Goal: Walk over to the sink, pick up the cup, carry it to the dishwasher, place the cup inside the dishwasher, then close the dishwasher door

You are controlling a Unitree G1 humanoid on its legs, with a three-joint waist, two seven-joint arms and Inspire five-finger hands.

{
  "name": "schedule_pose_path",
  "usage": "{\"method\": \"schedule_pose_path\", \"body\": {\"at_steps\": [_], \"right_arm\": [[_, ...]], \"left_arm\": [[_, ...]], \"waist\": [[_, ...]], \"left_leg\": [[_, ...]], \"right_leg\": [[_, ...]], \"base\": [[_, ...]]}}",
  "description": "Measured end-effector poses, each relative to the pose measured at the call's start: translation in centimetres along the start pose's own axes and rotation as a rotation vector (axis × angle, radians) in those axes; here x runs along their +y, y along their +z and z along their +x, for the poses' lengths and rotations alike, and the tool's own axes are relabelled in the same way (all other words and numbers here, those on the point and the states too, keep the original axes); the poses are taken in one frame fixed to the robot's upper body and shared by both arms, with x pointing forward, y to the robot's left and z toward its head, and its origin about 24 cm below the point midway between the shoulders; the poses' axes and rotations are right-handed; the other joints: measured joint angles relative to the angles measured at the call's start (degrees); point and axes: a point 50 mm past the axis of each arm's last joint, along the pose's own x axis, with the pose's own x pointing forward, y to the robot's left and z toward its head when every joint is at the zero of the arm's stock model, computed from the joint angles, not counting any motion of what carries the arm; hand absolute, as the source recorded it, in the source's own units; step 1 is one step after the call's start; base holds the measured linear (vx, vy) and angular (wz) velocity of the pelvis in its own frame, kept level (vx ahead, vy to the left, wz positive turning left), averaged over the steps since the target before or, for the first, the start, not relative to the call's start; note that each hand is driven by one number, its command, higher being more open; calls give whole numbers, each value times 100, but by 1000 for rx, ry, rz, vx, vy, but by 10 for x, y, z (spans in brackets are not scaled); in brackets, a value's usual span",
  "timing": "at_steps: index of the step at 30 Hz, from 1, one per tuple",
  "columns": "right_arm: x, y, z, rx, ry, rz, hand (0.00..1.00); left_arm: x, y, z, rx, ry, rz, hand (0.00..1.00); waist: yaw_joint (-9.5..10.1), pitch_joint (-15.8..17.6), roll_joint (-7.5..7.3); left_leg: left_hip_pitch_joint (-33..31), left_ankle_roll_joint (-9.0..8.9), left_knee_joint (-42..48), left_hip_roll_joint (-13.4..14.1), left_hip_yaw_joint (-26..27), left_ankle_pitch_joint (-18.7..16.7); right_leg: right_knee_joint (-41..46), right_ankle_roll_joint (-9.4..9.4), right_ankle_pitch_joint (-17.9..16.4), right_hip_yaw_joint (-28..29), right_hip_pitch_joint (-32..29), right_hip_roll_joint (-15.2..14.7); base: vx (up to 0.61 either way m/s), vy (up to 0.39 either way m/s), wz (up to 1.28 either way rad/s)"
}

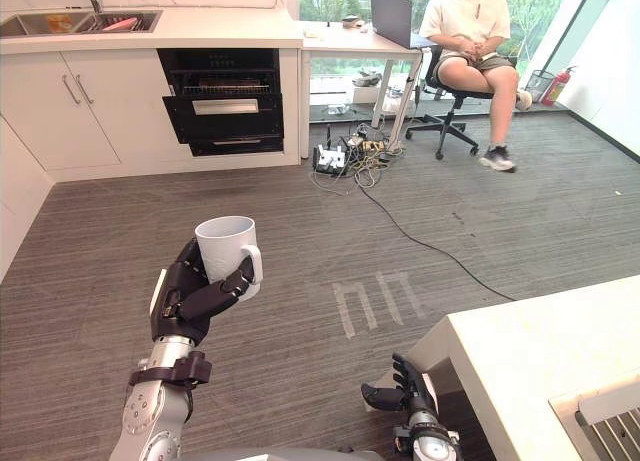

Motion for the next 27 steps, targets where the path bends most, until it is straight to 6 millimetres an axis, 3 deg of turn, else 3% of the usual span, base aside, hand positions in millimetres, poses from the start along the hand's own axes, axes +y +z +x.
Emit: {"method": "schedule_pose_path", "body": {"at_steps": [3,7,10,14,15,16,17,19,20,21,24,27], "right_arm": [[1,0,-1,-3,2,3,90],[1,-12,-11,17,-4,19,90],[4,-17,-14,35,-13,43,90],[3,5,-2,-25,-46,77,90],[0,4,-1,-14,-84,127,90],[-2,3,-2,-9,-102,141,90],[-4,2,-1,4,-126,156,90],[-12,2,1,17,-167,164,90],[-19,2,1,16,-194,157,90],[-25,6,2,3,-204,139,90],[-28,25,9,-55,-206,133,90],[-23,50,17,-143,-177,139,90]], "left_arm": [[1,0,0,-5,13,-5,30],[-6,-4,0,8,4,-30,30],[-13,-15,2,51,9,-65,30],[-24,-18,16,56,-23,-75,30],[-28,-15,19,43,-39,-70,30],[-28,-14,20,36,-42,-71,30],[-26,-12,20,28,-32,-67,30],[-19,-10,21,22,4,-59,30],[-17,-10,21,18,20,-59,30],[-16,-9,21,17,26,-58,30],[-10,-9,18,21,46,-48,30],[-4,-8,16,19,68,-35,30]], "waist": [[8,-9,-12],[-135,-61,-82],[-162,-61,-92],[-153,391,-123],[-158,550,-105],[-159,613,-77],[-130,725,-86],[-163,798,-68],[-177,819,-22],[-168,822,25],[-87,805,27],[-40,802,41]], "left_leg": [[61,-2,-49,73,238,-1],[115,-93,-240,143,238,81],[98,-334,-331,155,174,229],[-238,-660,-206,31,-248,473],[-428,-661,-131,22,-305,503],[-518,-607,-90,71,-199,466],[-643,-420,-25,260,293,428],[-923,-342,377,675,1257,232],[-1032,-212,666,946,1839,134],[-1086,-198,840,1110,2215,142],[-1161,-47,960,874,2180,39],[-1281,227,1234,418,2043,-321]], "right_leg": [[-85,-2,74,188,-52,65],[-194,-42,86,-127,-9,28],[-193,-99,48,-621,42,-37],[-102,-172,-16,-1425,114,-231],[-92,-181,-21,-1804,120,-304],[-74,-195,-31,-1983,122,-321],[-13,-212,-56,-2250,121,-363],[43,-153,-94,-2614,120,-504],[120,-126,-192,-2813,124,-607],[293,19,-286,-2977,123,-741],[430,221,-352,-3026,138,-1014],[929,454,-484,-3090,62,-1538]], "base": [[-3,-2,-33],[35,-33,4],[31,-87,41],[-80,-71,95],[-160,-25,153],[-159,1,144],[-160,2,123],[-145,56,111],[-93,202,102],[-67,241,94],[9,333,47],[92,306,42]]}}
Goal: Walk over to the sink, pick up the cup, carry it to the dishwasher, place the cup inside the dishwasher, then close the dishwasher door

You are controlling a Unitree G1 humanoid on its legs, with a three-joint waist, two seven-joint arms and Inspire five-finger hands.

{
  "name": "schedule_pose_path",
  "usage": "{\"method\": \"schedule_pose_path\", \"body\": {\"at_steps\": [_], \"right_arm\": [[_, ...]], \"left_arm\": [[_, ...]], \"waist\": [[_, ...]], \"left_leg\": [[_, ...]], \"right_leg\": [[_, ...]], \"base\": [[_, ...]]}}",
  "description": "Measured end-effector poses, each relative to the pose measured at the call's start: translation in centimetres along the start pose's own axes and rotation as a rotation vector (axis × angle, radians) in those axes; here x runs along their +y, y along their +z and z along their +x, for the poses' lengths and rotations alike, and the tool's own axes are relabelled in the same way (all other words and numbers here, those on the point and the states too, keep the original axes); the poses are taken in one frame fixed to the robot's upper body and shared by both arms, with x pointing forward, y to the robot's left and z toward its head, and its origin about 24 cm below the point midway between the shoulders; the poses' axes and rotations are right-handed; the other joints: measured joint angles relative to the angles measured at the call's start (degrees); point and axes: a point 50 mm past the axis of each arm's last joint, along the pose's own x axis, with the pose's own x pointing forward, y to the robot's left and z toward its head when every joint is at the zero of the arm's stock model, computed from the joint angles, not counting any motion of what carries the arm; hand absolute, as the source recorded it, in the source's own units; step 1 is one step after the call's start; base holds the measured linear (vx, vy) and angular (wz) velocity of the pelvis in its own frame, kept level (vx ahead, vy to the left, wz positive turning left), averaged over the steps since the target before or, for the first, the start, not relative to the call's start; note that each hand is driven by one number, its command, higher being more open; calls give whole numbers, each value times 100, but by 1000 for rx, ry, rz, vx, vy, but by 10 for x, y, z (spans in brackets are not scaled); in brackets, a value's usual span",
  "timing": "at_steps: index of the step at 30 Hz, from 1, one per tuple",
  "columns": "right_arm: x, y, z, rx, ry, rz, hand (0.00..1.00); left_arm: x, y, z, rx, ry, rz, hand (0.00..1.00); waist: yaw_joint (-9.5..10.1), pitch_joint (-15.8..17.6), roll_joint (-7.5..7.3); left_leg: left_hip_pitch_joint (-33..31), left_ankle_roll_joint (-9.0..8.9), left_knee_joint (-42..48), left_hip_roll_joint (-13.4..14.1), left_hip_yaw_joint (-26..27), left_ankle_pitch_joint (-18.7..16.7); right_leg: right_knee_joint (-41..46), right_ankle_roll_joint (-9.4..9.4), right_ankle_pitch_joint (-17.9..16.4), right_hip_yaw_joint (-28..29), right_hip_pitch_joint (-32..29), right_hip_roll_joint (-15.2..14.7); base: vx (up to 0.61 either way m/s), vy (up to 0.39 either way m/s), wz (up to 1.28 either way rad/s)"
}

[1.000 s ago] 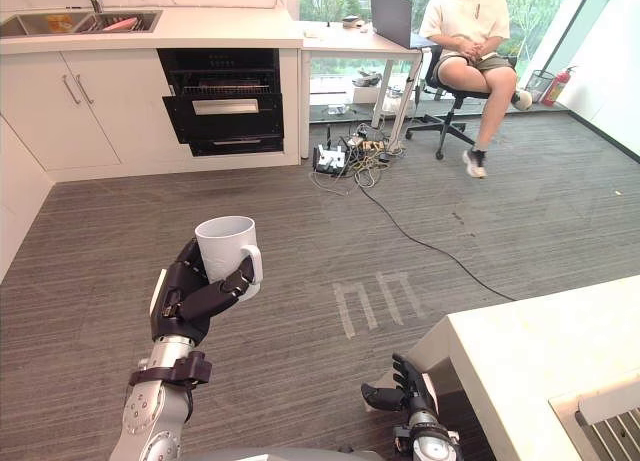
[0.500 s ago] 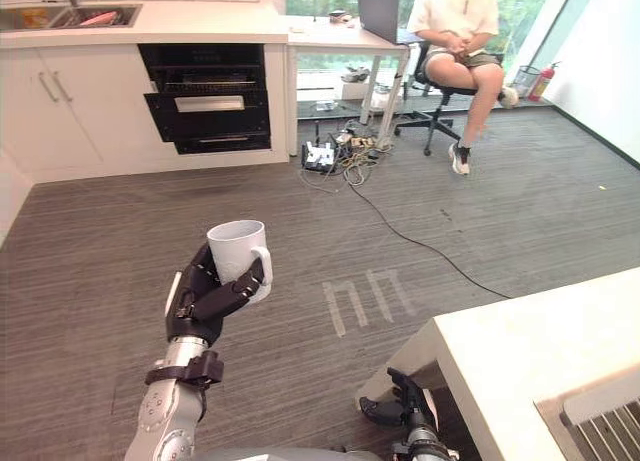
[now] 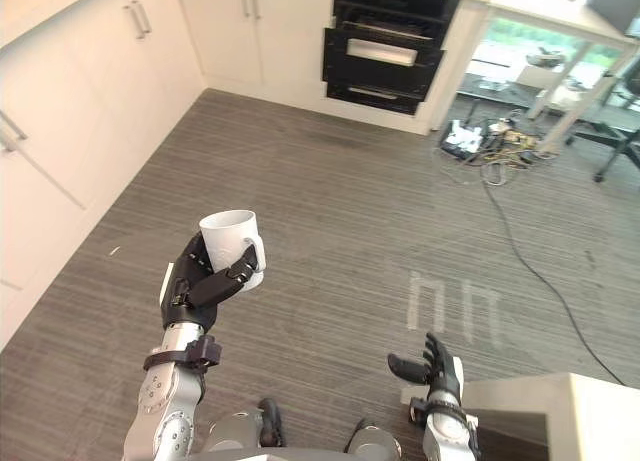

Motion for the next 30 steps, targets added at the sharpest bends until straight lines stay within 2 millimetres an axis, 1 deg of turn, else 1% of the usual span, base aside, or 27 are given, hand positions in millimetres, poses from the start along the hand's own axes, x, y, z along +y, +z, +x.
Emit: {"method": "schedule_pose_path", "body": {"at_steps": [1,2,3,4,5,6,7,9,10,11,12,13,14,15,16,17,18,19,20,22,24,25,26,27,28,29,30], "right_arm": [[2,4,2,-11,7,2,90],[4,7,3,-22,15,1,90],[5,7,3,-22,18,-2,90],[6,5,2,-17,26,-11,90],[7,4,1,-12,30,-18,90],[8,4,0,-15,34,-32,90],[8,5,0,-21,35,-38,90],[9,18,1,-76,36,-45,90],[8,21,1,-89,32,-47,90],[5,27,2,-116,27,-54,90],[2,35,2,-146,21,-69,90],[0,37,2,-157,19,-74,90],[-4,45,4,-185,14,-100,90],[-3,52,5,-211,14,-109,90],[-4,56,5,-228,15,-115,90],[-7,61,1,-261,20,-131,90],[-4,58,-10,-280,34,-127,90],[-2,61,-14,-305,40,-123,90],[-2,65,-15,-326,37,-117,90],[14,69,-17,-343,77,-89,90],[20,68,-17,-342,92,-75,90],[21,70,-16,-345,91,-74,90],[21,72,-10,-341,88,-80,90],[20,72,-7,-332,84,-84,90],[17,72,-1,-318,69,-95,90],[14,69,1,-300,60,-106,90],[14,60,3,-263,59,-109,90]], "left_arm": [[1,-1,-2,6,4,1,30],[2,-2,-3,12,6,2,30],[2,-2,-3,14,5,4,30],[2,-3,-4,18,-2,10,30],[3,-3,-5,22,-2,16,30],[3,-3,-6,30,-11,28,30],[3,-3,-6,31,-19,33,30],[-6,1,-4,13,-62,31,30],[-9,2,-2,9,-80,30,30],[-17,3,3,-3,-113,25,30],[-25,5,8,-18,-145,14,30],[-29,6,9,-23,-158,9,30],[-35,5,11,-24,-171,-6,30],[-39,5,15,-30,-182,-14,30],[-43,3,18,-25,-192,-20,30],[-47,0,21,-19,-186,-42,30],[-47,1,15,-24,-180,-58,30],[-49,2,14,-41,-187,-72,30],[-53,6,11,-55,-200,-84,30],[-54,11,11,-77,-221,-79,30],[-53,10,11,-71,-222,-75,30],[-53,10,11,-70,-221,-77,30],[-52,9,11,-69,-216,-75,30],[-51,8,11,-65,-213,-73,30],[-50,7,11,-59,-211,-70,30],[-50,7,10,-58,-209,-70,30],[-48,6,10,-49,-212,-56,30]], "waist": [[11,-1,8],[-12,2,30],[-43,3,29],[-99,10,27],[-106,18,29],[-118,27,43],[-138,31,55],[-299,60,107],[-348,73,130],[-433,86,171],[-530,102,215],[-578,89,245],[-533,26,508],[-485,30,573],[-503,107,565],[-619,259,473],[-506,114,632],[-476,173,673],[-301,79,913],[-73,97,694],[38,69,524],[63,93,443],[71,117,357],[71,107,329],[90,94,341],[131,75,367],[153,11,179]], "left_leg": [[14,81,97,-116,-23,-130],[46,178,176,-258,-92,-277],[81,238,178,-333,-156,-334],[255,255,129,-464,-296,-443],[388,216,62,-499,-305,-456],[678,206,-128,-569,-309,-511],[820,200,-243,-607,-319,-538],[1270,207,-631,-696,-490,-580],[1391,197,-731,-698,-560,-590],[1621,182,-942,-696,-739,-598],[1803,127,-1075,-649,-955,-626],[1859,48,-1062,-610,-1058,-659],[1912,-185,-941,-327,-1182,-750],[1867,-569,-538,-197,-1215,-531],[1844,-607,-160,-212,-1299,-283],[1711,-687,986,-239,-1233,335],[1220,-683,2594,217,-1048,1237],[987,-658,3337,530,-941,1427],[441,-472,4200,998,-874,1079],[-393,-233,4471,1234,-620,546],[-839,-276,3925,1206,-475,178],[-1039,-334,3030,1023,-439,-1],[-1146,-379,1903,695,-567,4],[-1196,-441,1293,530,-689,81],[-1207,-565,-8,265,-995,507],[-1161,-562,-547,145,-1133,1233],[-1044,-142,-446,-81,-1067,1677]], "right_leg": [[423,-141,-164,85,-125,-184],[1293,-629,-364,422,-474,-384],[1764,-789,-468,749,-667,-382],[2702,-621,-684,1625,-1079,-27],[2896,-550,-755,1852,-1201,154],[3051,-571,-881,2009,-1445,438],[3032,-609,-923,1980,-1573,573],[2551,-647,-932,1605,-2108,974],[2312,-653,-901,1510,-2226,1059],[1646,-654,-687,1349,-2430,1211],[1045,-794,39,1291,-2561,1358],[849,-883,455,1290,-2535,1454],[773,-812,758,1251,-2408,1669],[989,-920,662,1207,-2277,1679],[1294,-1014,554,1164,-2200,1559],[2063,-1105,121,856,-2136,1387],[720,-1199,427,703,-1490,1796],[599,-1480,316,617,-1231,1935],[403,-1514,137,796,-881,2247],[72,-1495,-78,1074,-272,2223],[-252,-1397,-134,1233,130,2095],[-502,-1322,-181,1337,458,1965],[-667,-1175,-277,1463,712,1777],[-734,-1105,-321,1523,820,1689],[-861,-964,-404,1689,1020,1570],[-908,-772,-516,1864,1187,1497],[-900,-494,-685,2062,1351,1203]], "base": [[174,332,37],[163,249,35],[266,226,60],[271,146,50],[370,143,35],[207,57,2],[370,103,4],[466,106,30],[508,70,57],[580,46,78],[617,31,87],[828,22,65],[868,16,26],[728,17,19],[716,-50,53],[493,-128,59],[557,-182,46],[412,-153,-19],[463,-70,-43],[558,-19,-40],[606,23,-21],[741,132,-27],[621,164,-27],[602,232,-42],[617,296,-55],[772,390,-71],[798,407,-33]]}}
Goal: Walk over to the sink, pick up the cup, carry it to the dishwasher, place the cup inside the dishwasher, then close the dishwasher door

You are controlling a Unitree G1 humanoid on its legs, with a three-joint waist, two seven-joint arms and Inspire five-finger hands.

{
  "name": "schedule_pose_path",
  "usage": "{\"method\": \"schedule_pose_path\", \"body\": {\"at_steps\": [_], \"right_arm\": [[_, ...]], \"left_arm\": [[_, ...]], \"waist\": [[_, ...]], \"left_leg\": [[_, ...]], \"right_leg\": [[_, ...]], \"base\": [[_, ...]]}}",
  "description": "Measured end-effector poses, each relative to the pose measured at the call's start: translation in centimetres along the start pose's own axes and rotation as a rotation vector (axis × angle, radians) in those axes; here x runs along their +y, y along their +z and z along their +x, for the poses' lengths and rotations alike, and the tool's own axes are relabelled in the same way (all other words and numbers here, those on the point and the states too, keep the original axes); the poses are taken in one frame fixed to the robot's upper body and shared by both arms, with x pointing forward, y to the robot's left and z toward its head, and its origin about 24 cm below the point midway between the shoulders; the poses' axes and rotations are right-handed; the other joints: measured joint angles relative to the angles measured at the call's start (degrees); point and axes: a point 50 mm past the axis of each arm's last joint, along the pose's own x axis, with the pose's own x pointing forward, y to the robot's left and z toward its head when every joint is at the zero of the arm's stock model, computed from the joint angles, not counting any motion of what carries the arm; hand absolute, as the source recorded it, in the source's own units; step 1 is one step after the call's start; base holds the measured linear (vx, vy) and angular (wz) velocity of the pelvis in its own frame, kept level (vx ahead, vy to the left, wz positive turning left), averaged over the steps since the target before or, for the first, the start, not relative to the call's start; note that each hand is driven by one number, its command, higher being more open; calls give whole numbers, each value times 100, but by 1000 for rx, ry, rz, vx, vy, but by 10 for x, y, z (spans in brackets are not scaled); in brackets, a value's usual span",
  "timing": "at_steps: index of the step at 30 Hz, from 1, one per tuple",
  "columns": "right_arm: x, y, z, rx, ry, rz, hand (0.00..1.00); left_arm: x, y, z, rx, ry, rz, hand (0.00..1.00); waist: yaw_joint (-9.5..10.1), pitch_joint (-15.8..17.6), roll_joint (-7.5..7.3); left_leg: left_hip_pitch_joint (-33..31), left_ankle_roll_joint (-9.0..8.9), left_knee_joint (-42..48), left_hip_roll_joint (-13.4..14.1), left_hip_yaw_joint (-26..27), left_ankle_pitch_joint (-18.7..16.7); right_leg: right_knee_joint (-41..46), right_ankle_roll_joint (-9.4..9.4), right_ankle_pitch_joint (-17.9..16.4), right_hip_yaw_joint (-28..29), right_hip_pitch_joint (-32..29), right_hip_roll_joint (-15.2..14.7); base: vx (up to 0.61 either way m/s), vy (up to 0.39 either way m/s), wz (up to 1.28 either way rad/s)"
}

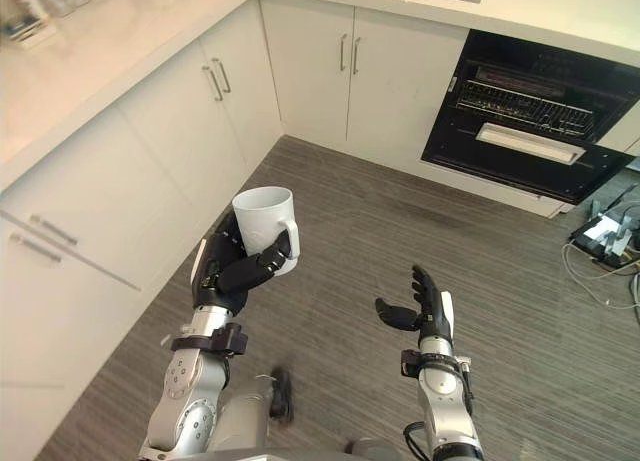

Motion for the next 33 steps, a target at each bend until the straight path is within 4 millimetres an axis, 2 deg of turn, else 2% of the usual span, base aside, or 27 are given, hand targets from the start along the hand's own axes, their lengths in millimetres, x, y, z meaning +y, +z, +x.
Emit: {"method": "schedule_pose_path", "body": {"at_steps": [1,3,4,5,6,8,9,11,13,14,15,16,17,18,19,20,21,22,23,24,26,28,29,30,31,32,33], "right_arm": [[-1,-5,-2,23,0,-2,90],[0,-16,-9,63,1,5,90],[1,-18,-11,71,3,11,90],[5,-21,-13,82,10,24,90],[10,-22,-15,88,19,38,90],[19,-22,-18,92,39,58,90],[24,-22,-21,88,45,74,90],[27,-19,-23,75,47,86,90],[26,-19,-23,74,48,83,90],[26,-19,-23,74,47,81,90],[26,-20,-23,78,49,76,90],[25,-22,-23,86,49,66,90],[19,-27,-22,104,43,39,90],[17,-28,-21,114,42,29,90],[15,-28,-22,117,38,28,90],[14,-29,-26,118,34,28,90],[11,-28,-31,107,23,31,90],[7,-21,-35,71,-7,43,90],[7,-12,-35,33,-28,60,90],[6,1,-33,-27,-54,82,90],[0,14,-29,-94,-92,98,90],[-5,23,-21,-125,-129,108,90],[-9,25,-17,-126,-156,114,90],[-16,24,-11,-117,-179,94,90],[-16,23,-10,-111,-179,90,90],[-13,14,-10,-65,-175,93,90],[-11,9,-13,-45,-172,97,90]], "left_arm": [[0,0,1,3,-1,6,30],[2,-1,-1,17,8,14,30],[3,-2,-2,22,13,18,30],[6,-2,-3,32,11,35,30],[8,-1,-3,36,6,52,30],[7,1,-4,28,3,51,30],[2,5,-4,11,-17,43,30],[-7,9,-3,-15,-55,30,30],[-11,10,-3,-18,-81,31,30],[-11,8,-3,-13,-83,39,30],[-10,7,-4,-6,-80,52,30],[-8,4,-4,7,-72,52,30],[-6,-5,-4,42,-48,45,30],[-4,-10,-6,68,-36,46,30],[0,-15,-5,91,-8,40,30],[1,-18,-6,103,7,32,30],[1,-20,-8,111,25,20,30],[0,-18,-9,100,22,15,30],[-1,-13,-9,80,19,11,30],[-3,-7,-8,52,11,8,30],[-3,-3,-8,28,9,4,30],[-1,-3,-8,25,20,8,30],[2,-4,-8,29,29,11,30],[5,-4,-10,28,50,10,30],[6,-4,-10,27,58,9,30],[12,-6,-12,42,74,31,30],[17,-4,-12,42,89,44,30]], "waist": [[-115,-54,-86],[-41,-59,-126],[-28,-47,-153],[-71,-43,-166],[-140,-38,-169],[-173,-30,-160],[-232,-28,-167],[-306,-34,-171],[-413,-42,-161],[-447,-104,-171],[-474,-190,-262],[-539,-226,-255],[-560,-307,-30],[-551,-346,106],[-586,-241,154],[-569,-215,159],[-505,-204,173],[-402,-213,196],[-386,-201,176],[-323,-171,124],[-151,-170,82],[-115,-145,33],[-112,-147,32],[-100,-200,130],[-94,-221,160],[-175,-268,-20],[-252,-274,-120]], "left_leg": [[-122,140,391,-125,30,-266],[36,236,1056,-115,273,-1111],[217,261,1069,-142,351,-1269],[627,318,966,-206,427,-1518],[1066,333,789,-244,486,-1697],[1802,305,417,-212,594,-1923],[2179,276,215,-172,592,-2052],[2595,200,22,-120,596,-2232],[3053,102,-362,-137,596,-2300],[3325,6,-672,-142,613,-2303],[3525,-114,-834,-260,606,-2341],[3624,-225,-827,-271,550,-2405],[3736,-322,-756,-123,504,-2460],[3665,-403,-447,42,424,-2414],[3295,-615,997,270,309,-2087],[3077,-644,1815,389,255,-1701],[2690,-689,2975,605,211,-960],[2189,-648,4115,936,261,-894],[1770,-512,4624,1102,291,-994],[1283,-305,4831,1236,357,-1156],[727,-226,4418,1362,426,-1500],[381,-257,3210,1057,205,-1742],[296,-358,2121,701,-227,-1696],[430,-674,529,345,-1020,-1087],[479,-698,530,311,-1004,-785],[517,-469,753,135,-851,-863],[437,-309,1100,64,-692,-1164]], "right_leg": [[152,43,10,106,-19,-203],[1289,85,25,561,-276,-352],[1882,230,116,671,-486,-420],[3209,481,564,850,-969,-503],[4488,423,698,932,-1481,-529],[5561,67,468,702,-2177,-456],[5724,-26,298,406,-2585,-374],[5390,-19,59,-45,-3176,-265],[4266,-47,-26,-550,-3570,-208],[3081,-103,131,-879,-3692,-85],[1956,-361,761,-1075,-3733,57],[1901,-704,1349,-987,-3695,128],[2054,-779,1393,-1018,-3662,228],[2071,-807,1209,-1042,-3556,335],[2025,-857,941,-1063,-3103,441],[1927,-870,854,-1045,-2836,497],[1695,-843,755,-963,-2377,600],[1371,-871,708,-862,-1900,719],[1121,-865,672,-761,-1566,767],[867,-793,631,-561,-1233,754],[634,-699,576,-199,-908,677],[613,-441,412,107,-694,410],[623,-284,287,294,-596,198],[687,25,48,602,-588,65],[709,82,-12,691,-583,56],[735,94,-136,889,-514,-200],[757,117,-142,1082,-507,-340]], "base": [[681,341,-16],[593,299,-34],[619,320,-60],[571,275,-44],[548,244,-41],[521,167,-41],[529,127,-25],[492,57,-3],[518,32,4],[582,16,2],[620,6,8],[687,-3,10],[583,-10,2],[860,-42,-2],[696,-56,-6],[822,-71,-6],[512,-24,-32],[595,21,-41],[535,66,-55],[517,76,-52],[470,153,-85],[527,336,-75],[484,443,-88],[390,396,-89],[411,438,-82],[435,419,-41],[444,421,-41]]}}
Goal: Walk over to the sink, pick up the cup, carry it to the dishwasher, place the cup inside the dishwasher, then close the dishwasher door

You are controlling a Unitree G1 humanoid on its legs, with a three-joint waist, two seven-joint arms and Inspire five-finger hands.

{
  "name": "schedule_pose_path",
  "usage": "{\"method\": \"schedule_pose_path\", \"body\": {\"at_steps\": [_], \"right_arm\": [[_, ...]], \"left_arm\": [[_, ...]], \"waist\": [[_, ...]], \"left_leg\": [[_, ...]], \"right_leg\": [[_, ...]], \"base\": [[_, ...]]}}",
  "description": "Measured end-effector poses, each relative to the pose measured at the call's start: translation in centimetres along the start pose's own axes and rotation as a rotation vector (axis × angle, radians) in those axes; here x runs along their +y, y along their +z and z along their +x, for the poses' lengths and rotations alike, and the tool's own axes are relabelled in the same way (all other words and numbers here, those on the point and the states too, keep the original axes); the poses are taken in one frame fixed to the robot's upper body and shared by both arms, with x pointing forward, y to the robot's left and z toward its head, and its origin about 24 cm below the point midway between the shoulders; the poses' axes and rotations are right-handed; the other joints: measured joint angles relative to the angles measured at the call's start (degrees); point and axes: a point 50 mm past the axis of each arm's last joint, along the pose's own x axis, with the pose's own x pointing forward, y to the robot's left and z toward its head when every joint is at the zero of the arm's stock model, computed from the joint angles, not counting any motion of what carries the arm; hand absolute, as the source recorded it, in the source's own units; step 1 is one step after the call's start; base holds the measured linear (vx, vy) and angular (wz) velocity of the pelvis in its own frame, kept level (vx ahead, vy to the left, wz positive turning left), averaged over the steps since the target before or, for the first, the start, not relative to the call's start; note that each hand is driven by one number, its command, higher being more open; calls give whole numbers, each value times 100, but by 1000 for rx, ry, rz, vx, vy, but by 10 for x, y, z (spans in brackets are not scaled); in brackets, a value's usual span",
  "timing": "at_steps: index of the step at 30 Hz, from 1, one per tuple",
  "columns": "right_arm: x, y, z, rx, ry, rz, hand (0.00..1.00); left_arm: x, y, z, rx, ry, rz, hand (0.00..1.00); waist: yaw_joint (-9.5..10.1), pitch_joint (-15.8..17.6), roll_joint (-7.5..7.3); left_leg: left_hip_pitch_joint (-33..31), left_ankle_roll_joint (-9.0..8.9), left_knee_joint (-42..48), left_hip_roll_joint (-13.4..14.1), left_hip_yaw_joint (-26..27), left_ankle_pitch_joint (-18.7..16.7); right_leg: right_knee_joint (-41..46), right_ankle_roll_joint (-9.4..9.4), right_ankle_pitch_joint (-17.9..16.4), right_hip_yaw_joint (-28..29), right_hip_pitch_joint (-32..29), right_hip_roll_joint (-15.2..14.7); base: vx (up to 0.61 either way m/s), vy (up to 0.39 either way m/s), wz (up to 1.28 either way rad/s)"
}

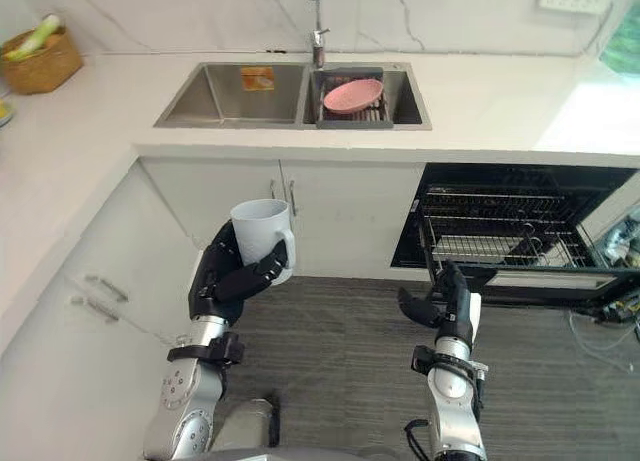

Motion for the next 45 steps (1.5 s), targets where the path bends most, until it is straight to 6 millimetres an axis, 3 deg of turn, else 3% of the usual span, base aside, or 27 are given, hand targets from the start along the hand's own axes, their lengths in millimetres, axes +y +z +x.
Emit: {"method": "schedule_pose_path", "body": {"at_steps": [2,4,5,6,7,9,12,13,14,15,18,19,21,22,23,25,28,29,30,31,34,39,45], "right_arm": [[3,1,-3,-3,4,19,90],[10,10,-2,-35,22,44,90],[17,14,-1,-48,43,50,90],[20,16,-1,-53,53,50,90],[24,18,-2,-61,71,52,90],[28,19,-3,-67,83,47,90],[33,25,-4,-95,112,49,90],[34,26,-3,-98,114,50,90],[35,27,-3,-102,117,50,90],[33,27,-3,-108,117,41,90],[25,33,1,-138,120,8,90],[25,33,0,-141,119,8,90],[23,37,-6,-165,118,17,90],[23,41,-8,-185,118,22,90],[23,50,-10,-235,120,38,90],[22,61,-11,-300,122,55,90],[24,63,-9,-307,131,58,90],[24,61,-8,-294,144,69,90],[25,60,-8,-287,151,75,90],[29,55,-9,-264,168,83,90],[34,59,-12,-278,219,102,90],[48,74,-21,-328,341,181,90],[63,90,-32,-372,473,305,90]], "left_arm": [[4,0,-1,9,9,18,30],[6,-1,-2,23,7,32,30],[8,-1,-4,31,6,44,30],[10,-2,-5,36,8,49,30],[11,-3,-8,42,13,51,30],[12,-3,-9,46,18,51,30],[14,-6,-11,58,28,53,30],[15,-7,-11,60,32,52,30],[16,-7,-11,64,38,54,30],[18,-10,-10,73,42,57,30],[15,-22,-9,106,58,39,30],[14,-22,-9,107,58,38,30],[11,-25,-11,122,35,46,30],[9,-25,-11,123,29,45,30],[7,-26,-11,123,16,43,30],[4,-25,-9,120,-2,42,30],[3,-25,-8,115,-5,51,30],[3,-24,-8,113,-4,57,30],[3,-24,-7,109,-4,58,30],[4,-22,-5,103,-7,70,30],[2,-13,7,55,-30,105,30],[-3,-4,15,11,-49,106,30],[-3,-2,17,1,-55,135,30]], "waist": [[41,-29,-58],[60,-29,-66],[102,-20,-71],[96,-19,-70],[69,-20,-66],[60,-65,-83],[-51,-104,-127],[-74,-90,-111],[-137,-104,-133],[-260,-102,-112],[-230,-63,234],[-227,-44,259],[-139,-5,284],[-104,-3,281],[-78,-7,273],[-55,-10,268],[8,5,246],[7,-9,272],[16,-11,295],[46,-9,182],[-38,-7,65],[-26,-17,50],[-92,-47,4]], "left_leg": [[-18,158,388,15,370,-394],[234,324,398,29,778,-580],[635,379,170,61,1075,-685],[837,399,27,75,1184,-720],[1329,359,-333,111,1399,-816],[1615,316,-612,149,1669,-850],[1943,161,-886,279,2121,-917],[2008,117,-905,334,2193,-931],[2095,23,-910,387,2282,-973],[2178,-158,-856,376,2198,-1083],[2159,-216,-296,806,1908,-1086],[2067,-219,69,933,1798,-1033],[1581,-98,1860,1348,1319,-406],[1447,-118,2160,1355,1201,-449],[1135,-116,2443,1300,1024,-539],[722,-86,2181,1139,860,-755],[550,-158,470,593,382,-811],[657,-223,-448,344,-29,-524],[728,-235,-808,287,-136,-6],[932,-129,-967,178,2,177],[1066,18,-1230,-92,152,266],[1283,156,-1693,-268,380,354],[1528,154,-1906,-262,672,360]], "right_leg": [[199,59,11,307,-140,-148],[807,325,161,515,-472,-285],[1469,588,341,484,-773,-344],[1767,648,385,401,-907,-372],[2470,517,300,-73,-1235,-439],[2854,275,150,-625,-1671,-451],[2251,-104,-35,-1898,-2282,-369],[2012,-162,0,-2080,-2334,-294],[1371,-321,293,-2366,-2350,-120],[1086,-496,937,-2298,-2294,27],[813,-600,852,-2240,-1990,481],[693,-616,844,-2234,-1847,591],[99,-679,857,-2103,-1075,907],[-11,-681,858,-2039,-932,937],[-166,-689,853,-1918,-759,944],[-328,-668,866,-1744,-640,917],[-432,-581,912,-1405,-540,758],[-427,-535,918,-1298,-540,699],[-424,-447,911,-1206,-522,701],[-470,-298,879,-998,-442,613],[-597,-200,901,-908,-422,326],[-854,-28,1007,-704,-419,172],[-938,35,1061,-406,-396,188]], "base": [[393,366,-80],[307,316,-120],[240,237,-108],[255,211,-136],[184,117,-96],[130,33,-92],[170,-51,-75],[206,-85,-57],[239,-91,-29],[332,-100,-23],[330,-114,-41],[354,-158,-31],[288,-88,-35],[269,-28,-48],[236,9,-49],[237,51,-50],[224,151,-56],[198,227,-47],[241,266,-65],[193,202,-41],[121,154,-14],[52,82,-20],[14,3,-27]]}}
